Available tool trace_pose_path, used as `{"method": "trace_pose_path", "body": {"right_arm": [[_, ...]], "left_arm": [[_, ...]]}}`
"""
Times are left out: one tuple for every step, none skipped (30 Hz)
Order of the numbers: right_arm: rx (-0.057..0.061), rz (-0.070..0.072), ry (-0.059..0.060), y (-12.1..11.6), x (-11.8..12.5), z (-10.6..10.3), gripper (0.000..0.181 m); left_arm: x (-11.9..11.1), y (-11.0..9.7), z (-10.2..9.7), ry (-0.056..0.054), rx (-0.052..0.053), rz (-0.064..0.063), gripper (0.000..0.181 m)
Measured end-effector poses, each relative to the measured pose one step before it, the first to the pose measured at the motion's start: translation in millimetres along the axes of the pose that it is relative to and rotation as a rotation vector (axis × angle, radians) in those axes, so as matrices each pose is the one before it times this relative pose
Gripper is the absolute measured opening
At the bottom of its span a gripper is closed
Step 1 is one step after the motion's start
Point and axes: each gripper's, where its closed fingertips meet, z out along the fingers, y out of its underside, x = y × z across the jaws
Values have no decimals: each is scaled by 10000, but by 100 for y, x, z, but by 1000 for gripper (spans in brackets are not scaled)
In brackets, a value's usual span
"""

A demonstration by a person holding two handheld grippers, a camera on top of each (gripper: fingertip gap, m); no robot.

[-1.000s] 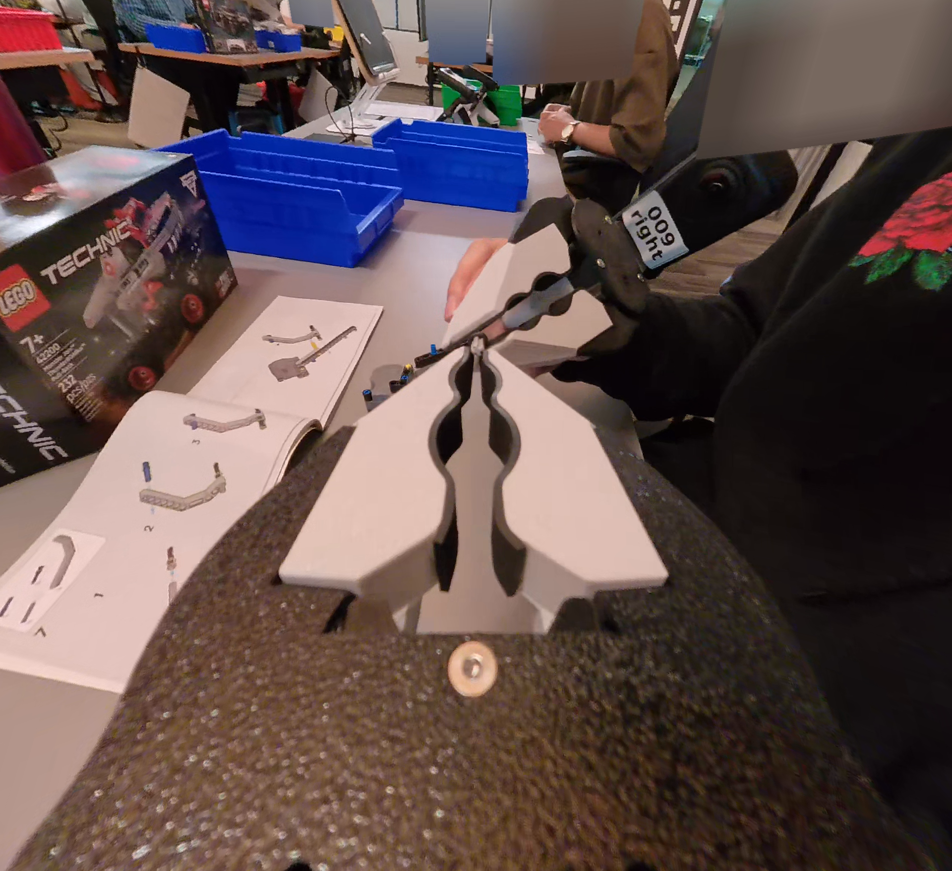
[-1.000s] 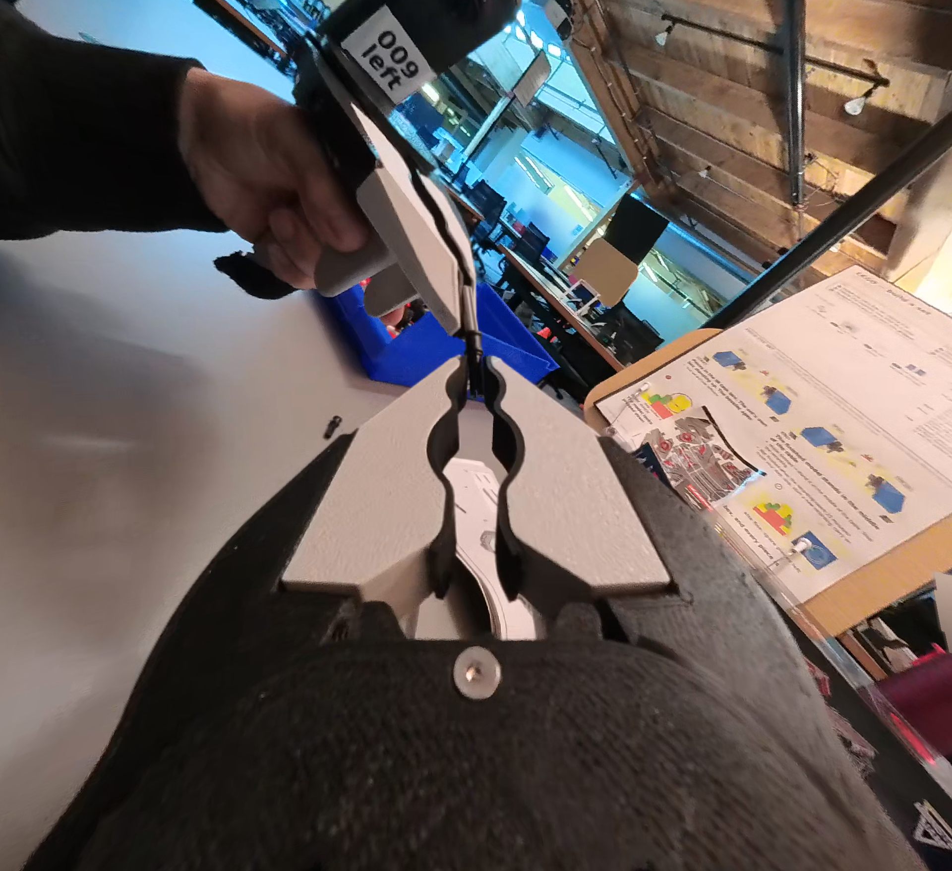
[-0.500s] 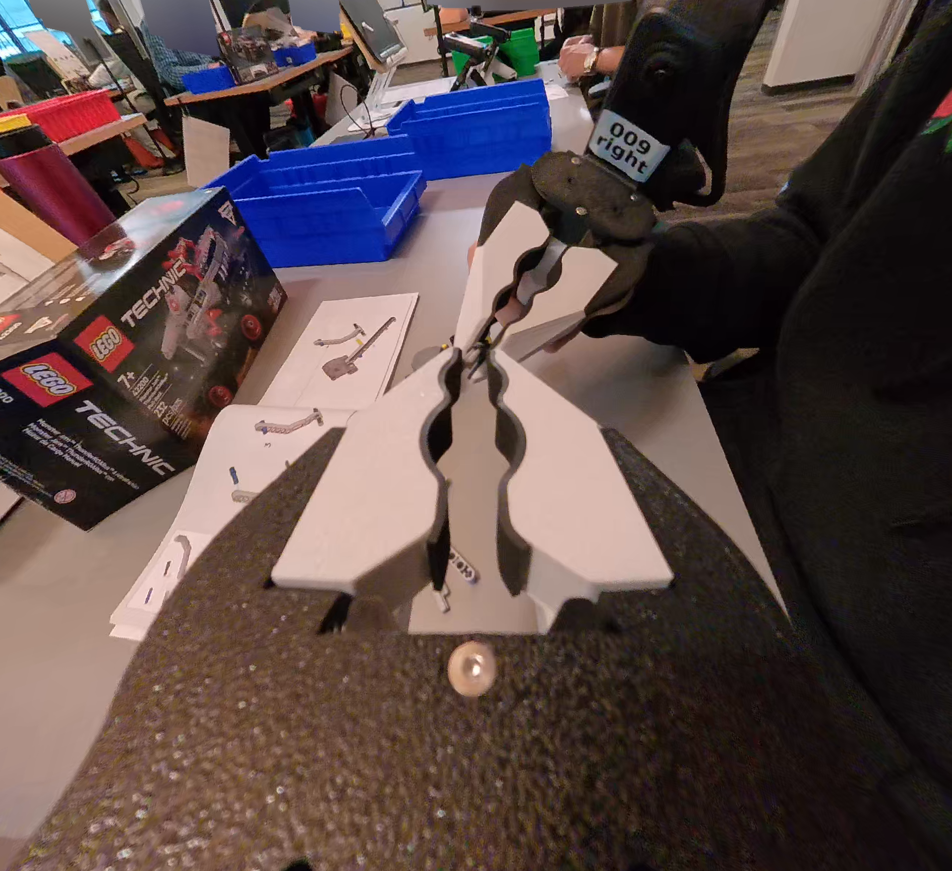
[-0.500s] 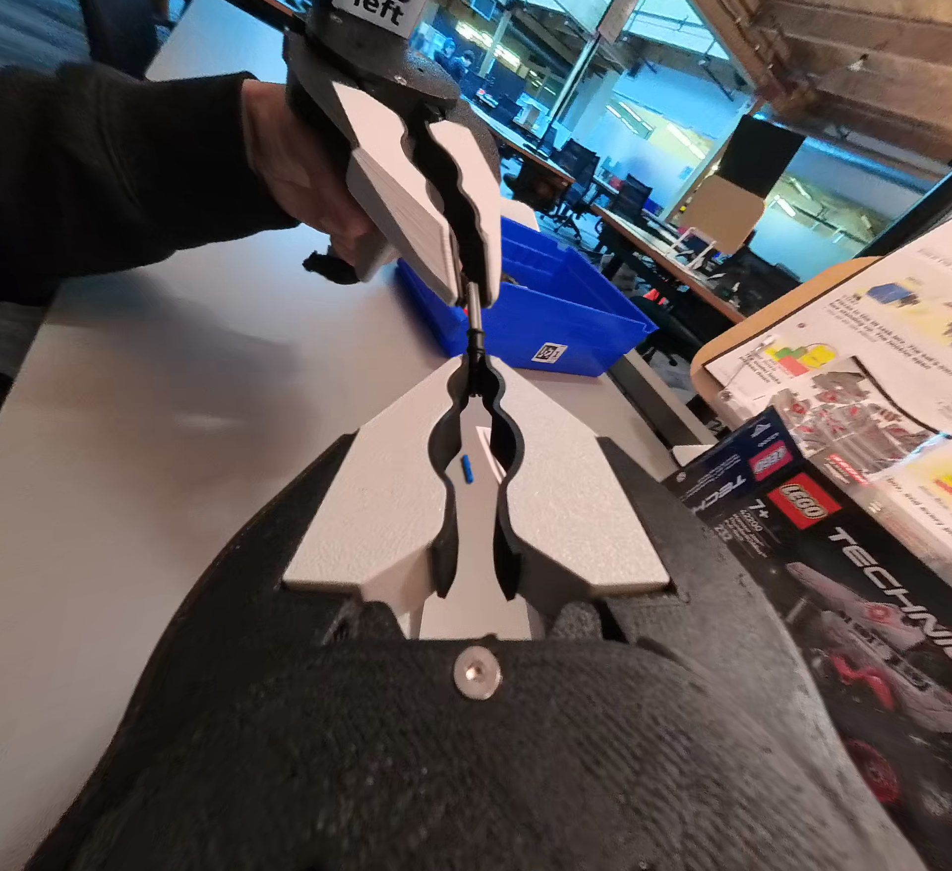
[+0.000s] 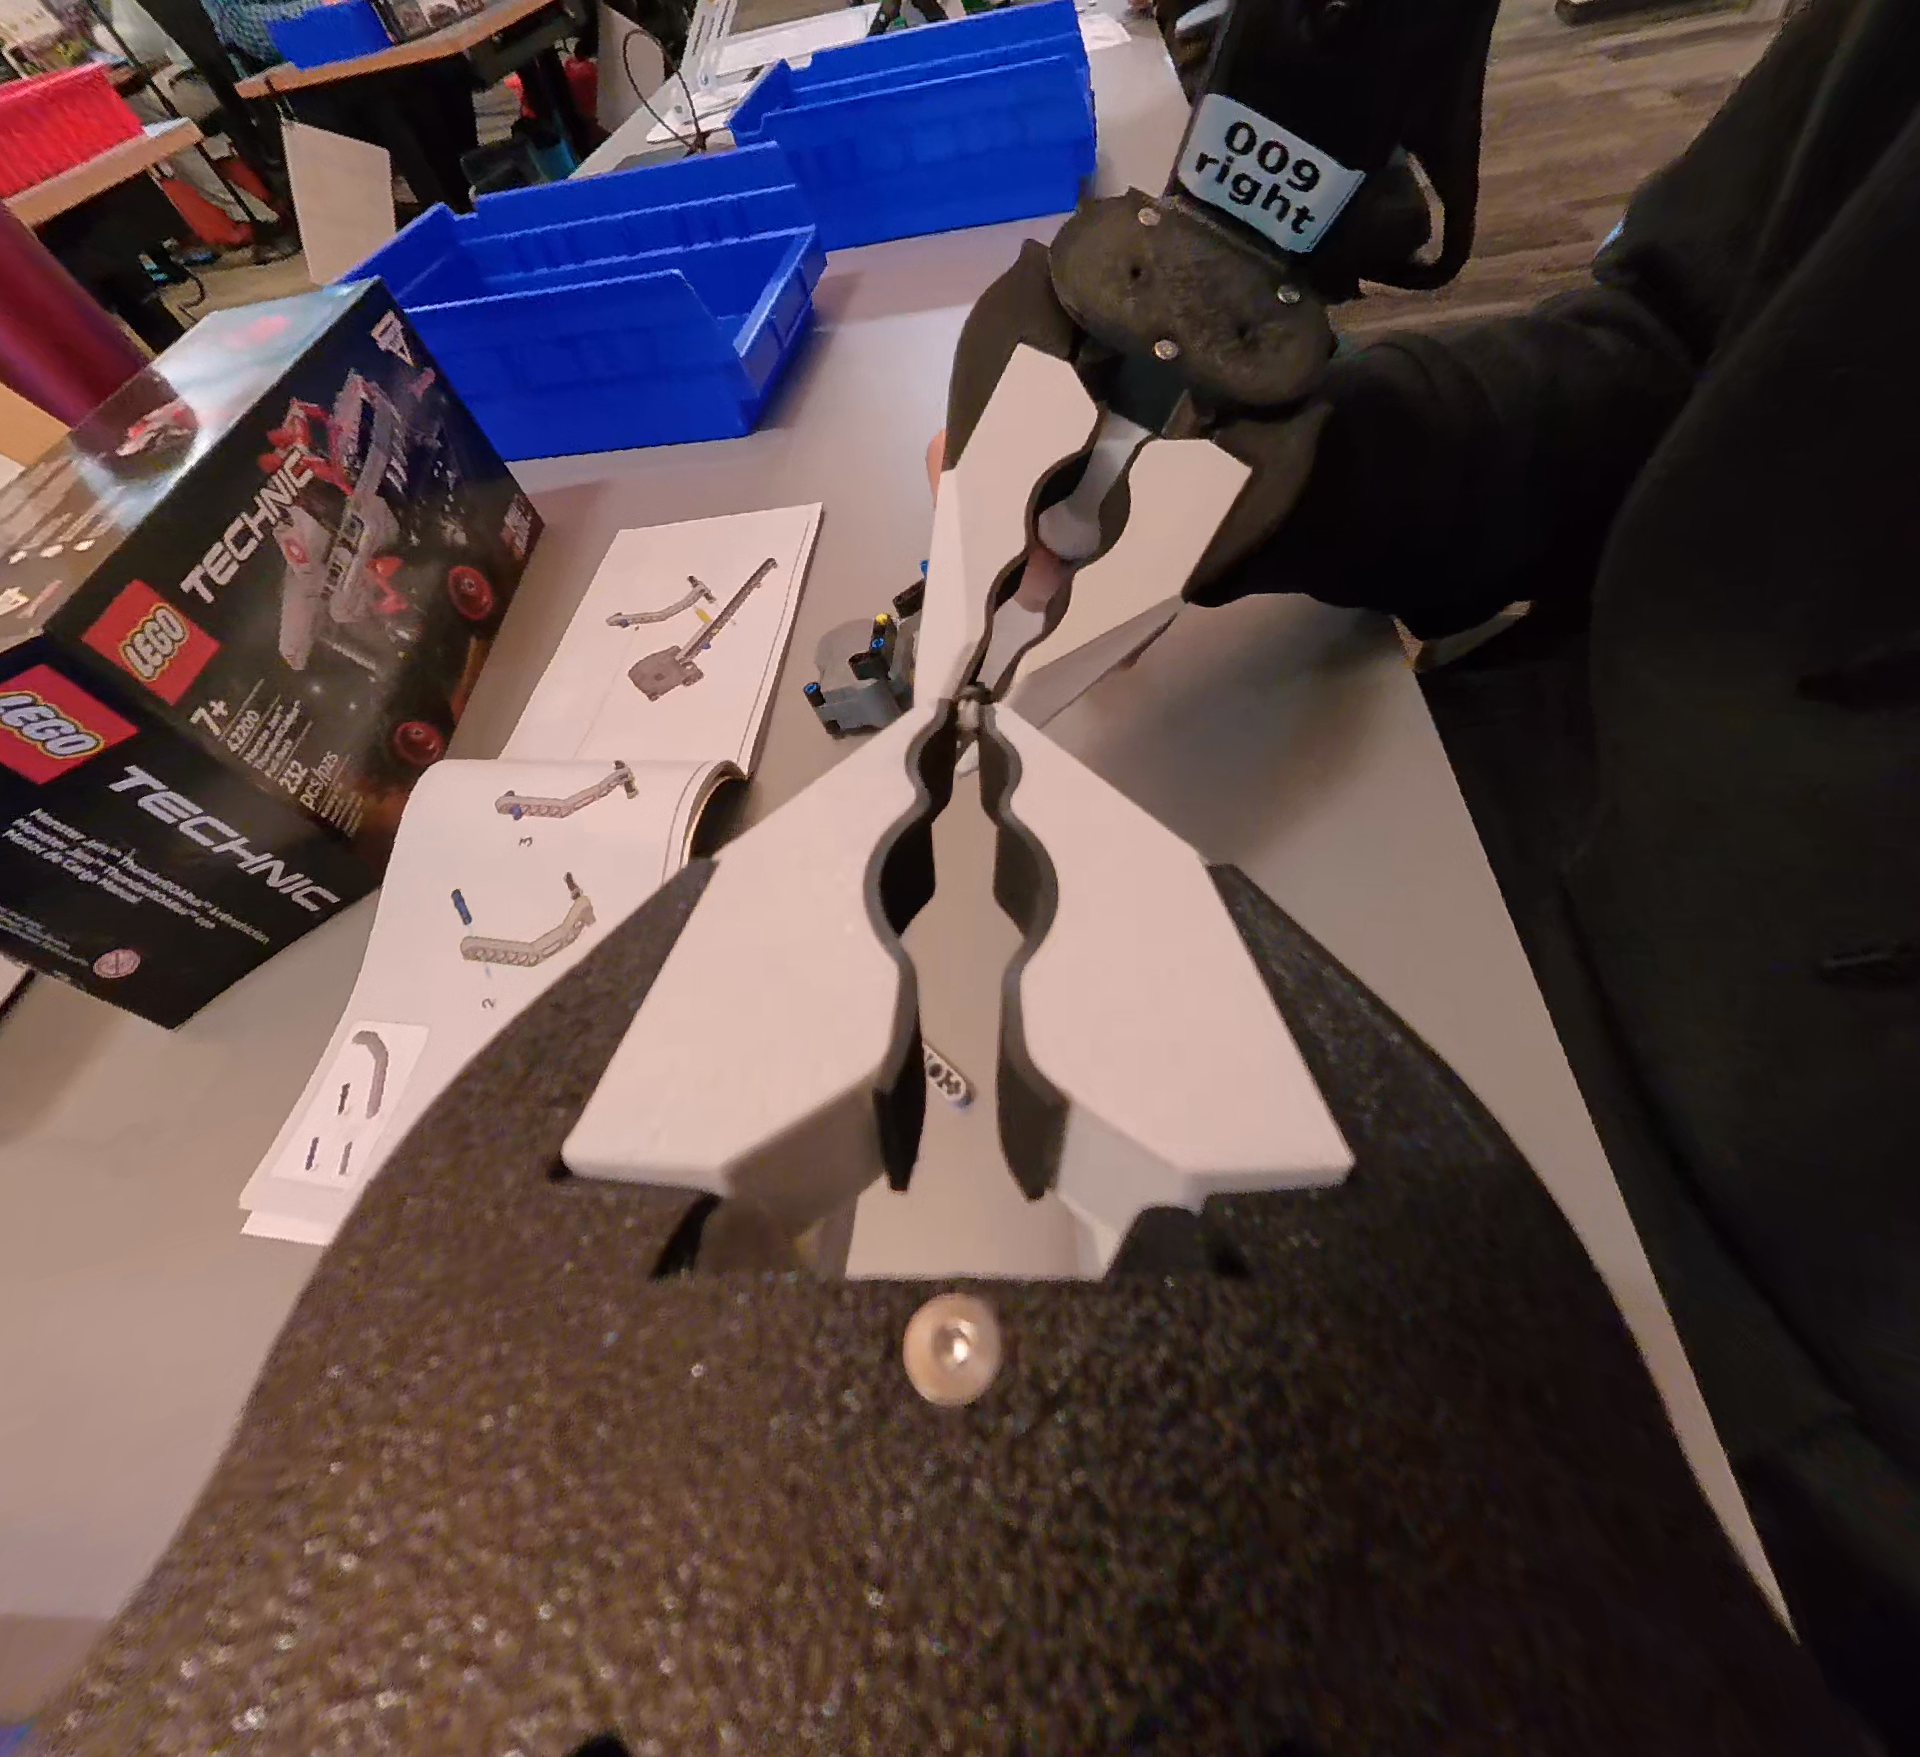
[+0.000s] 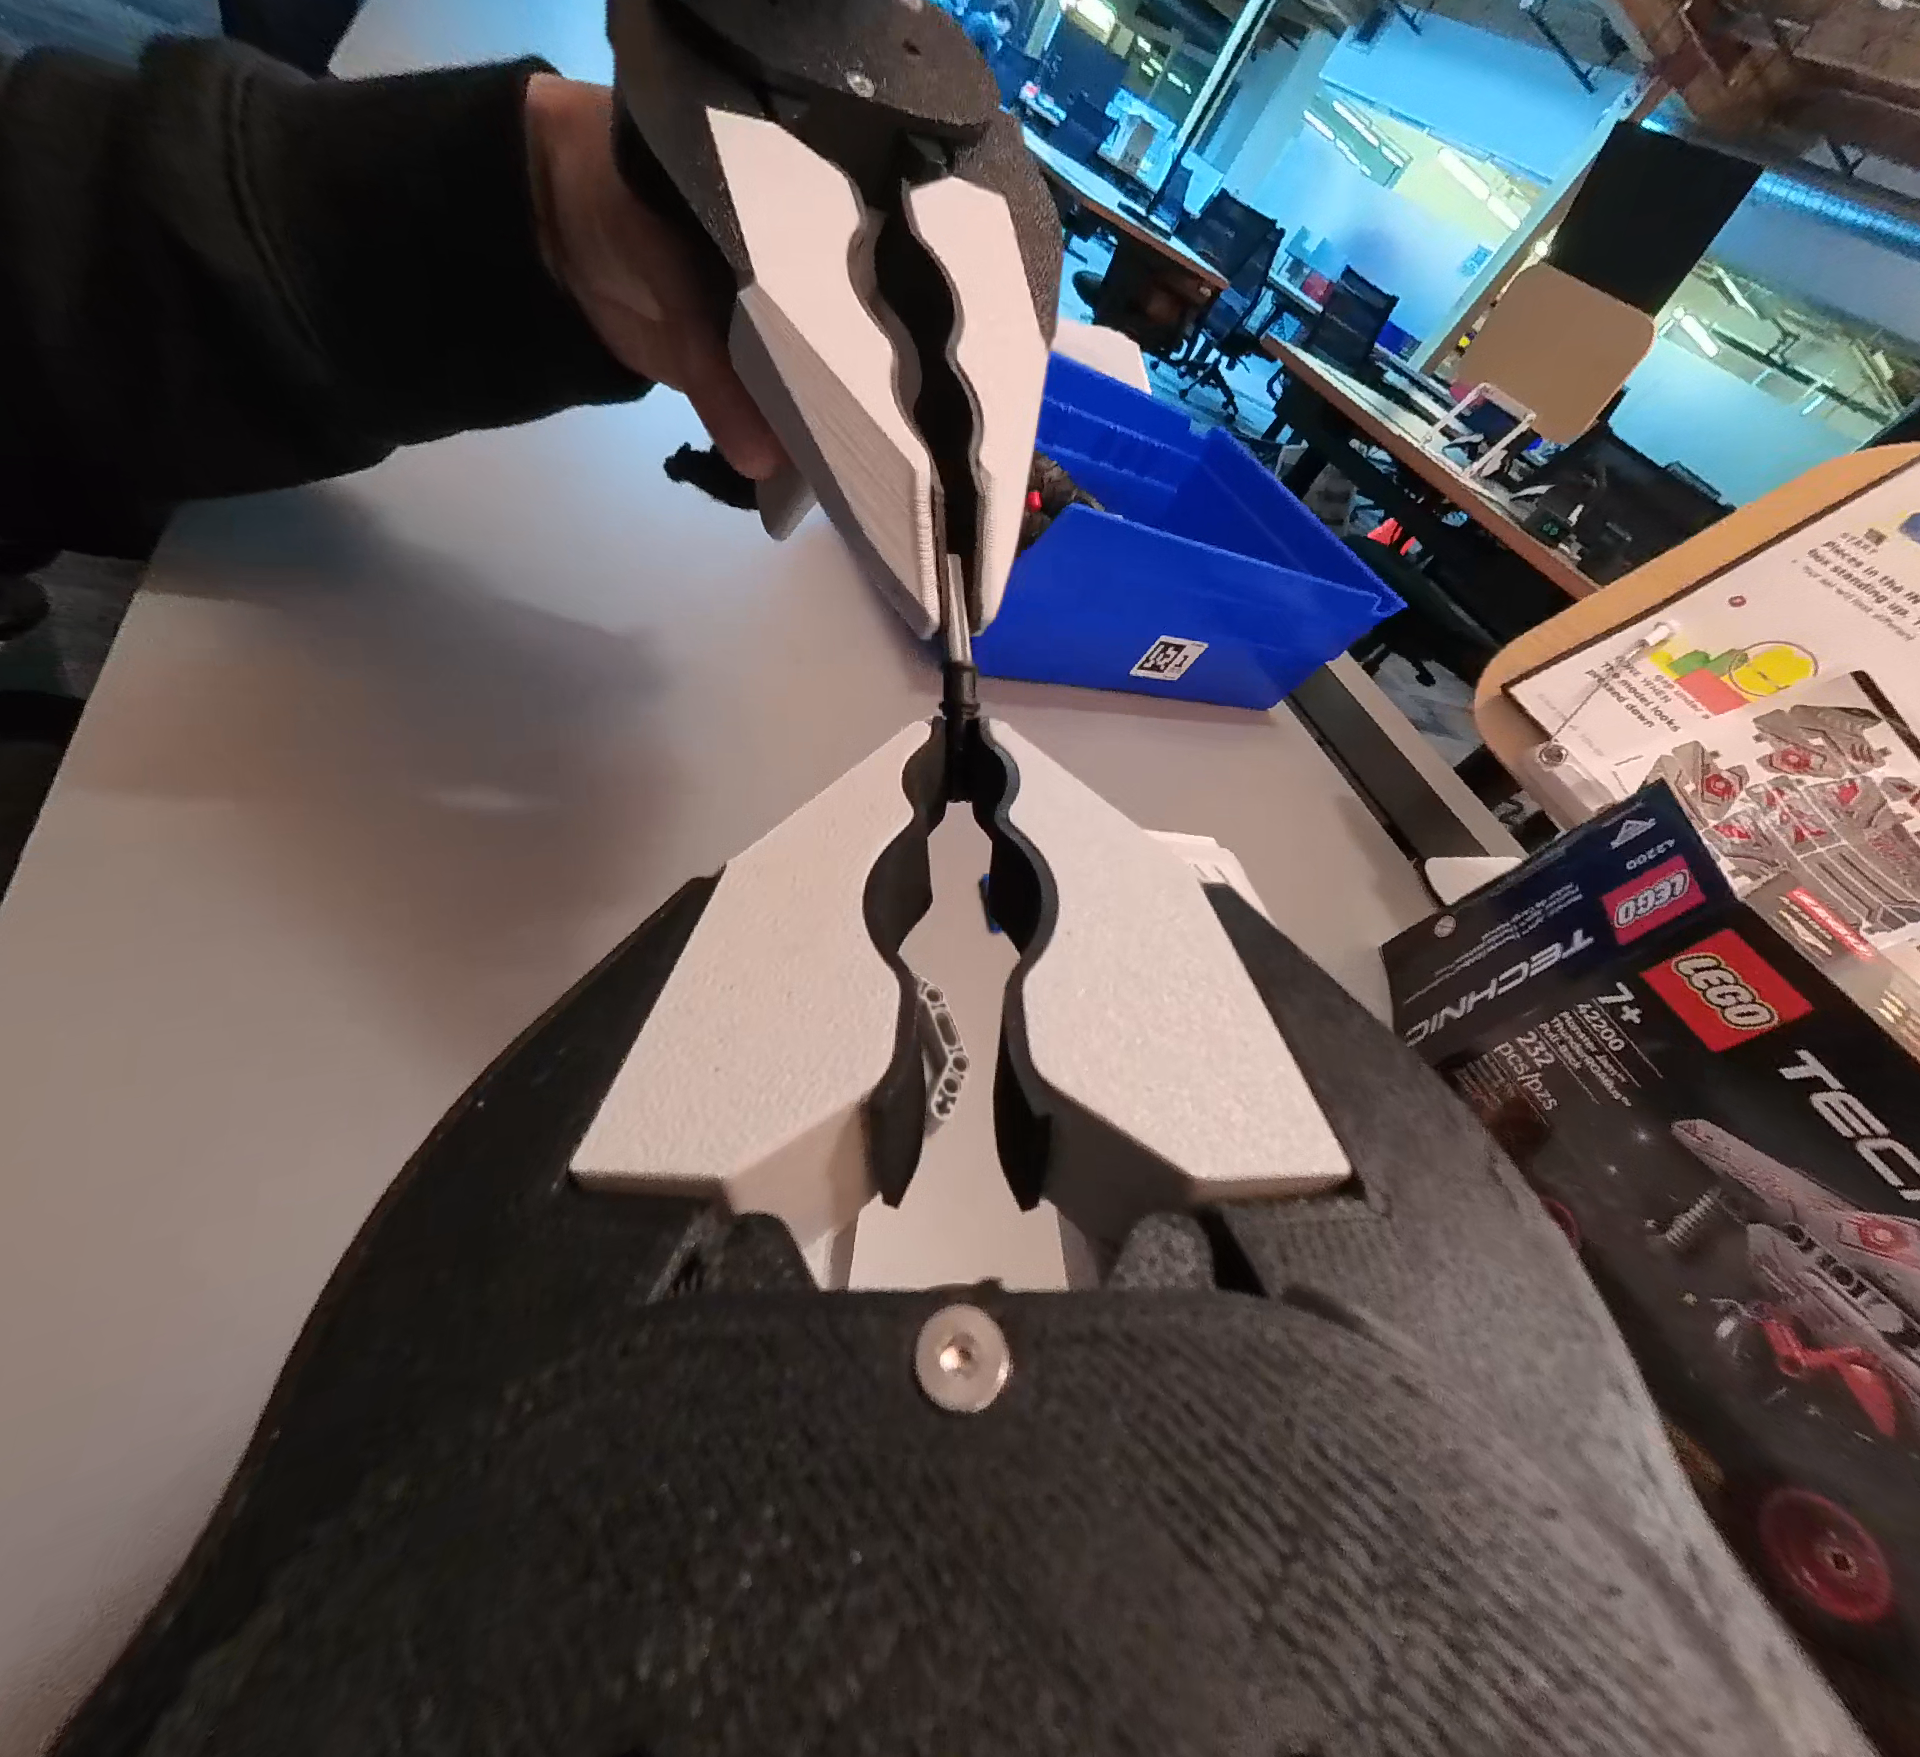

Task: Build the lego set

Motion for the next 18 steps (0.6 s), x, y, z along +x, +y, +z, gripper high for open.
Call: {"method": "trace_pose_path", "body": {"right_arm": [[-64, 23, 36, 129, 44, 72, 1], [-51, 29, -23, 75, -58, 46, 1], [-152, -62, 42, 185, 21, 53, 0], [-251, -212, 53, 320, -22, 109, 0], [-221, -210, -15, 288, -150, 115, 1], [-93, -84, 80, 94, 20, 56, 0], [-42, 27, 101, 21, 127, 32, 0], [-60, 70, -51, 61, -24, 31, 0], [-40, -9, -27, 20, -28, 24, 0], [5, 26, 81, -59, 76, 22, 0], [-10, 131, 14, -50, 22, 77, 0], [7, 2, 53, -76, 49, 29, 0], [81, -165, 224, -176, 188, -52, 0], [4, -197, 177, -65, 120, -24, 0], [-142, -173, 60, 141, -5, 36, 1], [-138, -145, 51, 181, -16, 82, 1], [-102, -71, -16, 168, -75, 79, 1], [-58, -7, -1, 133, -24, 57, 1]], "left_arm": [[-12, 0, 80, 1, 0, -32, 2], [-6, 32, 61, 6, -30, -45, 2], [-80, 206, 72, -45, -166, -54, 2], [5, 293, 82, -37, -230, 16, 2], [48, 208, 67, -8, -159, 73, 2], [-53, 64, 31, -38, -46, -32, 2], [-81, 0, 19, -36, -21, -107, 2], [-1, 43, -5, -6, -63, -40, 2], [15, 12, -20, -27, -36, 46, 2], [-53, -70, -60, -68, 6, 42, 2], [-39, -30, -65, -53, -34, 6, 2], [-31, -104, -64, -68, -15, 26, 2], [-39, -157, -27, -93, -5, 16, 2], [-3, -14, 26, -80, -107, -2, 2], [-14, 123, 44, -98, -183, 58, 2], [-17, 141, 72, -104, -173, 102, 2], [-11, 146, 63, -72, -153, 53, 2], [-43, 87, 75, -59, -102, -33, 2]]}}
